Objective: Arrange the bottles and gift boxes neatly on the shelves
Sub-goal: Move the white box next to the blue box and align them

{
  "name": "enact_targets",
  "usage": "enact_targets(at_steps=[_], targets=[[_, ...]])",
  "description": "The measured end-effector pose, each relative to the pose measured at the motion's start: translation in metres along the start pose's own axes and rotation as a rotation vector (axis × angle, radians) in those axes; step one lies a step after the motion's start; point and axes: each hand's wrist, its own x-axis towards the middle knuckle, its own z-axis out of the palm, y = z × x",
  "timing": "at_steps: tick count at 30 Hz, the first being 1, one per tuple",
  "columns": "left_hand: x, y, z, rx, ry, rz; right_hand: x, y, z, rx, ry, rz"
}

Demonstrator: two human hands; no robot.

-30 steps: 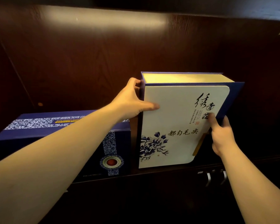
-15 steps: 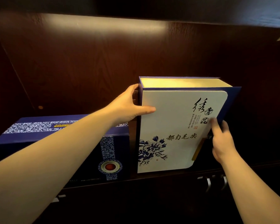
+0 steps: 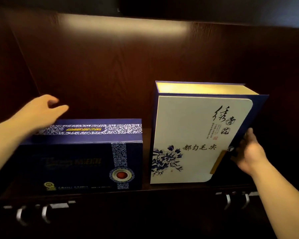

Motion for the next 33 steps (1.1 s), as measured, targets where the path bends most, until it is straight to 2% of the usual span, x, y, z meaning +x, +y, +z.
enact_targets(at_steps=[4,8,14,21,25,33], targets=[[-0.013,-0.063,-0.001,-0.156,0.013,-0.307,0.002,-0.007,0.008,0.023,0.026,0.126],[-0.030,-0.083,0.005,-0.278,-0.013,-0.430,0.012,-0.006,0.013,0.061,0.016,0.174],[-0.037,-0.088,0.005,-0.420,-0.070,-0.456,0.018,0.002,0.009,0.103,-0.028,0.184],[-0.039,-0.080,0.004,-0.406,-0.055,-0.445,0.022,0.004,0.006,0.096,-0.015,0.187],[-0.042,-0.073,0.008,-0.421,-0.077,-0.442,0.015,0.005,0.007,0.110,-0.095,0.159],[-0.041,-0.065,0.013,-0.395,-0.095,-0.427,0.018,0.007,0.013,0.102,0.019,0.195]])
